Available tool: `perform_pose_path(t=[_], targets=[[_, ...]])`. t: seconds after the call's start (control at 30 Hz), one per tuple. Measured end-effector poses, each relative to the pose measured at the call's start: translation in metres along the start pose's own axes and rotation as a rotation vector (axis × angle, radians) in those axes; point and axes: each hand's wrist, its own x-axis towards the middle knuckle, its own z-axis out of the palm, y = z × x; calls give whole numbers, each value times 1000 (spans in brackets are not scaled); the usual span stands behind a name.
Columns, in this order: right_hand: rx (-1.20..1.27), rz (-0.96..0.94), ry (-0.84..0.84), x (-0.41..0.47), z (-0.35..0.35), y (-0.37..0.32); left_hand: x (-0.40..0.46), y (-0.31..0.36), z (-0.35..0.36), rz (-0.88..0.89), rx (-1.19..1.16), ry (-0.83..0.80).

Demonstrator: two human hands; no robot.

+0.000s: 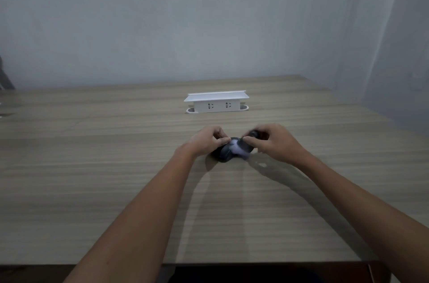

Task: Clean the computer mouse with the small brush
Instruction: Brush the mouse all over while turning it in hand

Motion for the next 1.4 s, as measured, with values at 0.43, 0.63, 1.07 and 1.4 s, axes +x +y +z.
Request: perform_pose_path(t=[0.43,0.63,1.07,1.4], targets=[[183,-4,-116,-9,3,1,-1,-2,1,-6,-48,7],[-132,47,177,0,-1,16,-2,-3,3,-25,-78,12],[7,21,55,1,-1,6,-4,-4,4,-11,-98,24],[-86,-4,83,7,-2,6,-4,-4,5,-29,-76,40]])
